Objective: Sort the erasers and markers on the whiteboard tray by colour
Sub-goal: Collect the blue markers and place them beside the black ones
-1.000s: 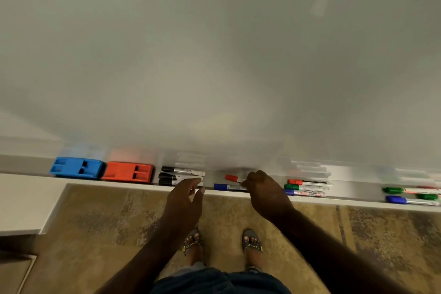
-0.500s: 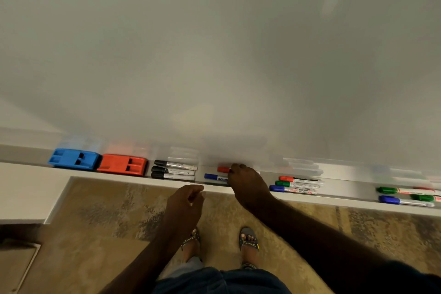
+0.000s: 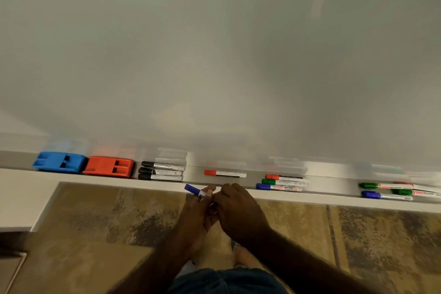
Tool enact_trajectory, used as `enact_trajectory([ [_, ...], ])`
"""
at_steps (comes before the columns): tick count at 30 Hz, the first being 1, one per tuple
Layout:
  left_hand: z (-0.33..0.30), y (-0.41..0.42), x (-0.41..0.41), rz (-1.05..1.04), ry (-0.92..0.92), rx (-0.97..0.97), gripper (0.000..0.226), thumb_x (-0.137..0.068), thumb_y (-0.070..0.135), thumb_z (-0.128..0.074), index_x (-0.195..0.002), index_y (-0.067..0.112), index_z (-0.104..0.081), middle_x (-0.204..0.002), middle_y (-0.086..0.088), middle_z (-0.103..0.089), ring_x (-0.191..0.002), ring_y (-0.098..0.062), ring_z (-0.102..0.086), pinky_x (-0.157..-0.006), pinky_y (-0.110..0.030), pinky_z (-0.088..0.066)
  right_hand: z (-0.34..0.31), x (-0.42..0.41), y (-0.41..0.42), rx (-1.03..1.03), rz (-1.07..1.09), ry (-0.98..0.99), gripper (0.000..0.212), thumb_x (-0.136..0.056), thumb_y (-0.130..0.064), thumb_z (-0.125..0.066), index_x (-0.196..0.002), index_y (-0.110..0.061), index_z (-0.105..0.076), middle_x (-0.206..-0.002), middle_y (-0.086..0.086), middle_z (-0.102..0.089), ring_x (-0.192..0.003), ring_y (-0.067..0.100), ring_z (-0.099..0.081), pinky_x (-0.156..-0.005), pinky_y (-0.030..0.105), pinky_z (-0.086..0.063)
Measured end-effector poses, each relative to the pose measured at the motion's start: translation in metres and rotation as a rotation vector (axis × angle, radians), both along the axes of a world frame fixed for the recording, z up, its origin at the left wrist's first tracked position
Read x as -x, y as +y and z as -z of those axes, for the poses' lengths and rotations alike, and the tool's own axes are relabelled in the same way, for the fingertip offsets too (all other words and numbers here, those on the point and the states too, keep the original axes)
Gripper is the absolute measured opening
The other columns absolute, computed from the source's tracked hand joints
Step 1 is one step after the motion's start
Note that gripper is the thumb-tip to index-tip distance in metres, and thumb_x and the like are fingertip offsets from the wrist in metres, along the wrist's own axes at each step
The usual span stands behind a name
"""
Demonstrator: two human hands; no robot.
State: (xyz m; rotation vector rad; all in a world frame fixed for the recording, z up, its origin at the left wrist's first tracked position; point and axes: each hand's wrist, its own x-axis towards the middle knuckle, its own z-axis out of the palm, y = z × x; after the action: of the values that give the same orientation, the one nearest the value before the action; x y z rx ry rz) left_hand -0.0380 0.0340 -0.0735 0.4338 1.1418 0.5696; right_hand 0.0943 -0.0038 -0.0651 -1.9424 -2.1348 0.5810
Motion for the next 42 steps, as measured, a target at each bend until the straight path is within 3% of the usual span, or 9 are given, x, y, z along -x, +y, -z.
enact_trajectory([
  [5, 0.003, -0.002, -0.003, -0.058, 0.000, 0.016, 0.032, -0.105, 0.017, -0.048, -0.133, 0.004, -0.054, -0.123, -0.022, -0.070, -0.109, -0.033, -0.072, -0.082, -0.038, -0.063, 0.003, -0.026, 0.004, -0.038, 0.016, 0.001, 0.026, -0.098, -0.026, -0.060, -0.121, -0.018, -0.069, -0.117, 0.002, -0.067, -0.109, 0.018, -0.055, -0.097, 0.036, -0.048],
  [11, 0.006, -0.009, 0.003, -0.107, -0.028, 0.045, 0.032, -0.107, 0.012, -0.042, -0.135, -0.001, -0.049, -0.127, -0.028, -0.066, -0.117, -0.041, -0.065, -0.102, -0.055, -0.049, 0.020, -0.052, 0.036, -0.009, 0.061, -0.125, 0.035, -0.092, -0.009, -0.060, -0.127, -0.013, -0.064, -0.123, 0.005, -0.064, -0.114, 0.023, -0.053, -0.094, 0.035, -0.048],
  [16, 0.006, -0.017, 0.006, -0.097, -0.028, 0.026, 0.034, -0.106, 0.015, -0.045, -0.135, -0.001, -0.050, -0.124, -0.026, -0.069, -0.113, -0.039, -0.069, -0.099, -0.052, -0.053, 0.031, -0.045, 0.048, 0.044, 0.013, -0.184, 0.021, -0.093, -0.015, -0.065, -0.113, -0.012, -0.069, -0.114, 0.006, -0.066, -0.109, 0.022, -0.053, -0.088, 0.035, -0.049],
  [22, 0.003, -0.019, 0.004, -0.096, -0.024, 0.020, 0.032, -0.106, 0.016, -0.045, -0.134, 0.001, -0.052, -0.123, -0.024, -0.070, -0.111, -0.037, -0.071, -0.093, -0.048, -0.058, 0.034, -0.040, 0.050, 0.036, 0.020, -0.179, 0.021, -0.093, -0.014, -0.067, -0.114, -0.009, -0.069, -0.116, 0.008, -0.065, -0.110, 0.024, -0.054, -0.091, 0.036, -0.049],
  [28, 0.006, -0.018, -0.004, -0.091, -0.040, 0.009, 0.032, -0.106, 0.015, -0.045, -0.133, 0.001, -0.051, -0.120, -0.024, -0.072, -0.112, -0.038, -0.071, -0.090, -0.047, -0.061, 0.022, -0.082, 0.021, -0.080, 0.063, -0.180, 0.027, -0.085, -0.001, -0.059, -0.108, -0.013, -0.070, -0.105, 0.004, -0.065, -0.101, 0.023, -0.055, -0.080, 0.037, -0.050],
  [33, 0.008, -0.019, -0.017, -0.059, -0.045, 0.024, 0.030, -0.106, 0.017, -0.044, -0.131, 0.003, -0.052, -0.119, -0.023, -0.073, -0.108, -0.038, -0.072, -0.079, -0.041, -0.064, 0.014, -0.144, -0.019, -0.129, 0.192, -0.227, 0.030, -0.076, 0.001, -0.074, -0.103, -0.010, -0.075, -0.096, 0.005, -0.069, -0.090, 0.027, -0.061, -0.069, 0.038, -0.054],
  [42, 0.004, -0.026, -0.040, -0.002, -0.040, 0.026, 0.025, -0.105, 0.016, -0.046, -0.124, 0.002, -0.056, -0.118, -0.027, -0.072, -0.111, -0.041, -0.070, -0.085, -0.045, -0.063, 0.020, -0.216, -0.053, -0.010, 0.329, -0.360, 0.033, -0.060, 0.007, -0.077, -0.090, -0.005, -0.074, -0.087, 0.011, -0.067, -0.081, 0.033, -0.060, -0.059, 0.041, -0.053],
])
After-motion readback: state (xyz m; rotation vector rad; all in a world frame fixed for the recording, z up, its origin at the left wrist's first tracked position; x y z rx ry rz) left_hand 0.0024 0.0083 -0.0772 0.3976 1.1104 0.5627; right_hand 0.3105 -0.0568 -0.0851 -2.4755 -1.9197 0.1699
